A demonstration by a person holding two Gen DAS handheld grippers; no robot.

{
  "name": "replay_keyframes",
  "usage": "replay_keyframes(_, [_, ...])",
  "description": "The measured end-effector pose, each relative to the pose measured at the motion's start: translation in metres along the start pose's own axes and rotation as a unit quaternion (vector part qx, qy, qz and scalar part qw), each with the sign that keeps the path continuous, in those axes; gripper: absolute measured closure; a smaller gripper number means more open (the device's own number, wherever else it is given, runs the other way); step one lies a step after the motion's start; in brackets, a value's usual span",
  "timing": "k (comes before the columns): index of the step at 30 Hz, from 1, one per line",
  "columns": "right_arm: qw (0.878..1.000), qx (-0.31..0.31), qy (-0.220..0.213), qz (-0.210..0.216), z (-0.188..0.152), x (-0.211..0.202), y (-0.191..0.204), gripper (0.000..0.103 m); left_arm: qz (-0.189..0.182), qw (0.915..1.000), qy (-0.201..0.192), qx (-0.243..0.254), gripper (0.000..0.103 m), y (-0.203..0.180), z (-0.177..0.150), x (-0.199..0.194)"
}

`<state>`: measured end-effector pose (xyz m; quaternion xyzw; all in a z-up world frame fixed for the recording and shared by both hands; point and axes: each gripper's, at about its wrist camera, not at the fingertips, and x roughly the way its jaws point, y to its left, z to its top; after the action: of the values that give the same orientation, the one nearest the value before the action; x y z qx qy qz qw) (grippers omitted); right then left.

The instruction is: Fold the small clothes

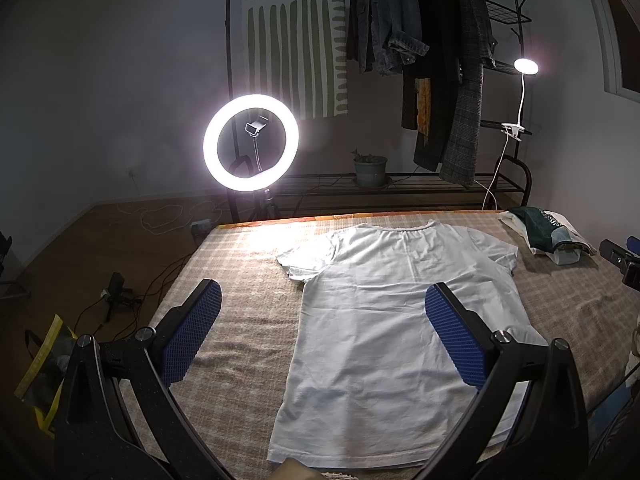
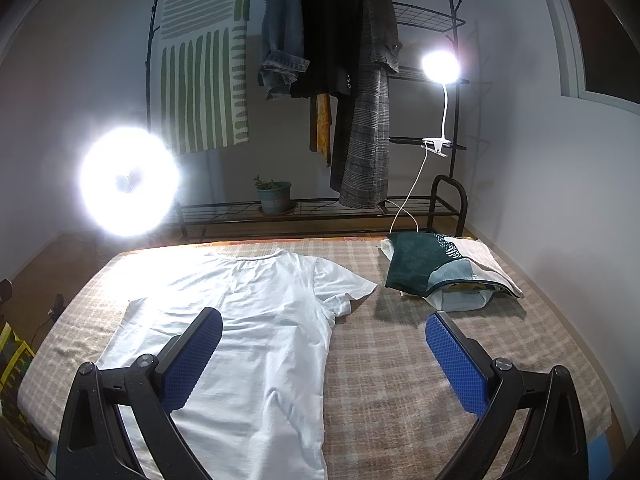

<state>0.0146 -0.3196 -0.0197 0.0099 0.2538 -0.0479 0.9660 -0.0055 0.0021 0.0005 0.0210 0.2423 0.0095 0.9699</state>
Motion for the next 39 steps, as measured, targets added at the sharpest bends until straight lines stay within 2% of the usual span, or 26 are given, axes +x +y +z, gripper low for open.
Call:
replay_keyframes(11, [1.0,0.008,0.003,0.015,0.0,0.007,0.006,0.0,0.002,0.9999,0.009,-0.012,0.0,0.014,-0.008,0.005])
replay_keyframes(14, [0.999,0.027,-0.001,0.037,0.001,0.01,0.009,0.0,0.0,0.9994,0.019,-0.03,0.0,0.027,-0.014,0.013])
replay_keyframes(18, [0.994,0.052,-0.004,0.095,0.004,0.016,0.017,0.0,-0.006,0.9981,0.031,-0.053,0.0,0.048,-0.029,0.022])
replay_keyframes(19, [0.993,0.054,0.0,0.105,0.007,0.019,0.021,0.0,-0.004,0.9978,0.035,-0.057,0.003,0.053,-0.033,0.024])
replay_keyframes(23, [0.993,0.016,0.023,0.112,0.017,0.034,0.048,0.0,-0.006,0.9948,0.067,-0.076,0.01,0.07,-0.056,0.034])
replay_keyframes(25, [0.994,-0.006,0.029,0.107,0.021,0.041,0.062,0.0,-0.019,0.9916,0.09,-0.092,0.012,0.078,-0.07,0.041])
replay_keyframes(27, [0.992,-0.023,0.034,0.117,0.025,0.046,0.074,0.0,-0.018,0.9882,0.11,-0.105,0.017,0.084,-0.087,0.049])
replay_keyframes(28, [0.991,-0.031,0.039,0.124,0.028,0.049,0.08,0.0,-0.022,0.9854,0.125,-0.113,0.023,0.087,-0.095,0.054])
replay_keyframes(29, [0.989,-0.042,0.047,0.136,0.032,0.054,0.09,0.0,-0.03,0.9812,0.143,-0.126,0.029,0.09,-0.104,0.059])
replay_keyframes(31, [0.985,-0.058,0.059,0.154,0.04,0.064,0.105,0.0,-0.048,0.9725,0.17,-0.152,0.032,0.094,-0.121,0.068])
replay_keyframes(34, [0.978,-0.088,0.065,0.18,0.056,0.085,0.133,0.0,-0.047,0.9632,0.205,-0.167,0.034,0.096,-0.149,0.08])
replay_keyframes(36, [0.975,-0.105,0.073,0.184,0.065,0.105,0.156,0.001,-0.057,0.951,0.234,-0.194,0.042,0.099,-0.165,0.09])
replay_keyframes(38, [0.968,-0.109,0.091,0.206,0.072,0.123,0.178,0.004,-0.07,0.9409,0.253,-0.214,0.046,0.1,-0.176,0.096])
replay_keyframes(39, [0.964,-0.11,0.104,0.22,0.075,0.135,0.191,0.009,-0.07,0.9396,0.259,-0.213,0.046,0.098,-0.18,0.098])
